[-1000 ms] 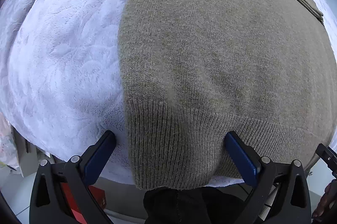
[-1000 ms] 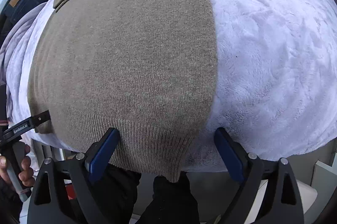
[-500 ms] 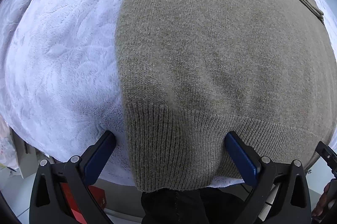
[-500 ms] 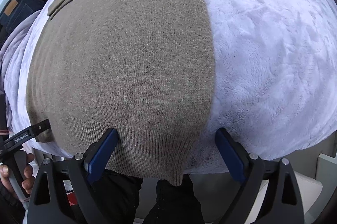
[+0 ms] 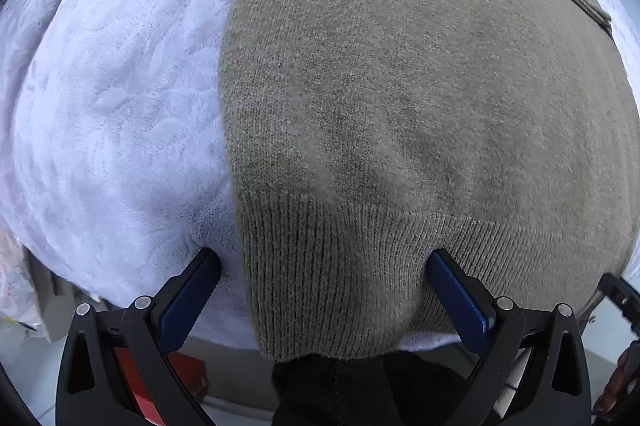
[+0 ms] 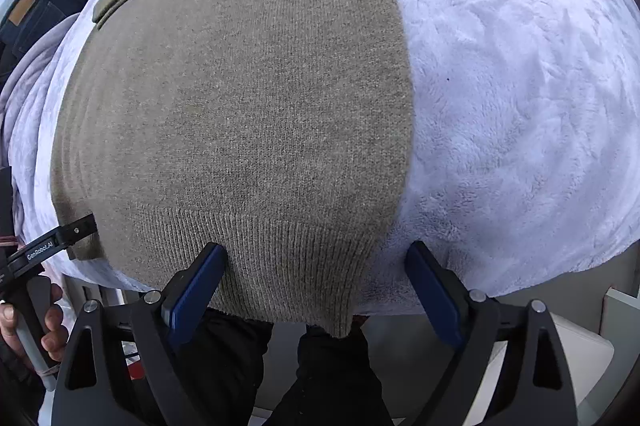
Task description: Fold small clothes
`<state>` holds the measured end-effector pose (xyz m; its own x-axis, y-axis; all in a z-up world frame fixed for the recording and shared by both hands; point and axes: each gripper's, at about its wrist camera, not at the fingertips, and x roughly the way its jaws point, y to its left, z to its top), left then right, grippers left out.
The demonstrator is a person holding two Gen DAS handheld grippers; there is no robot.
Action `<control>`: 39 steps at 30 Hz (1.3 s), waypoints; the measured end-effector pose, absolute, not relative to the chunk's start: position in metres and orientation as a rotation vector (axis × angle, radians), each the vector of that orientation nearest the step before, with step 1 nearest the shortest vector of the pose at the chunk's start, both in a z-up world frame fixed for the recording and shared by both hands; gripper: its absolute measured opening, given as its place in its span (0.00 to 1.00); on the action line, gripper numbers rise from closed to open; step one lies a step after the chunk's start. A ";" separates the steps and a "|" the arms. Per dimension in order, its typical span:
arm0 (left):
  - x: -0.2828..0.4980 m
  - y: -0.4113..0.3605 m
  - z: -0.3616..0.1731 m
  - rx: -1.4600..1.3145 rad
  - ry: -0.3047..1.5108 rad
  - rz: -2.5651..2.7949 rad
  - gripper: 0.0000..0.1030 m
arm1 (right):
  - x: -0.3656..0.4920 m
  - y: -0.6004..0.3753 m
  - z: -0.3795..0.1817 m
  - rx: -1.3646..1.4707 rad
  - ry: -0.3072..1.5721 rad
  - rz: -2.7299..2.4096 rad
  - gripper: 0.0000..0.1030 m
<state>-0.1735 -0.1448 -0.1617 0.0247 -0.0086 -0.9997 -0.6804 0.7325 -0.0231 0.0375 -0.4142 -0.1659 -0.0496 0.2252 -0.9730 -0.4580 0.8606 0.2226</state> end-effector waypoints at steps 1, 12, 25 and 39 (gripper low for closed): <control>-0.173 -0.146 -0.151 -0.552 1.474 0.570 1.00 | 0.039 -0.416 -0.162 -0.185 1.531 0.548 0.90; -0.083 -0.127 -0.102 -0.456 1.281 0.499 1.00 | 0.074 -0.351 -0.099 -0.369 1.246 0.576 0.89; -0.134 -0.167 -0.145 -0.256 1.423 0.337 1.00 | -0.001 -0.348 -0.149 -0.658 1.279 0.736 0.95; -0.117 -0.106 -0.169 -0.645 1.455 0.366 1.00 | 0.046 -0.414 -0.149 -0.125 1.525 0.592 0.85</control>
<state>-0.1174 -0.1064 -0.1690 0.1037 -0.1501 -0.9832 -0.5974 0.7810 -0.1822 0.0458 -0.4140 -0.1487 -0.0635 0.2845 -0.9566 -0.4358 0.8544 0.2830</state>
